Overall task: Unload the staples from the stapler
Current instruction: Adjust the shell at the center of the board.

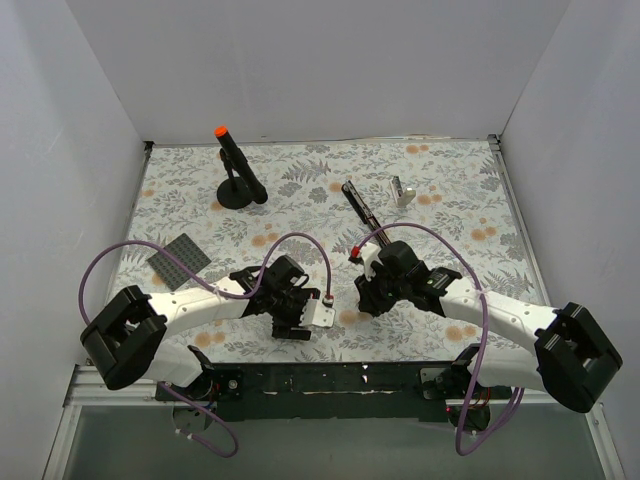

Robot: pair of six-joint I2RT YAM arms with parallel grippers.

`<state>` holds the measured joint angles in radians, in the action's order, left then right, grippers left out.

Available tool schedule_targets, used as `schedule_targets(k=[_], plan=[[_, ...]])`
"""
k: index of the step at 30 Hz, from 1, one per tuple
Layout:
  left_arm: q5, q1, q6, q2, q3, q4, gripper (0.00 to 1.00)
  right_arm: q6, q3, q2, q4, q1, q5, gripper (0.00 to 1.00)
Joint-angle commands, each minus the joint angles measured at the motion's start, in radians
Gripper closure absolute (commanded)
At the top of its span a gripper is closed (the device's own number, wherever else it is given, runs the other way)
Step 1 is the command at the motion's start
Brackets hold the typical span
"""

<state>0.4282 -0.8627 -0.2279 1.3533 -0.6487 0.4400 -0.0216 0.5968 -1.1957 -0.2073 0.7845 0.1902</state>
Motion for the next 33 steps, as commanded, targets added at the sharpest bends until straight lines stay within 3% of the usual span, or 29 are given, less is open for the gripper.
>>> schedule_targets(k=[1, 24, 33], plan=[[0.010, -0.012, 0.002, -0.011, 0.014, -0.014, 0.36, 0.009, -0.002, 0.027, 0.034, -0.008, 0.020, 0.84], [0.007, -0.025, 0.022, -0.005, 0.000, -0.001, 0.61, 0.009, 0.003, 0.036, 0.028, -0.013, 0.025, 0.84], [0.010, -0.032, 0.051, -0.032, 0.009, -0.011, 0.64, 0.008, 0.003, 0.025, 0.037, -0.011, 0.031, 0.84]])
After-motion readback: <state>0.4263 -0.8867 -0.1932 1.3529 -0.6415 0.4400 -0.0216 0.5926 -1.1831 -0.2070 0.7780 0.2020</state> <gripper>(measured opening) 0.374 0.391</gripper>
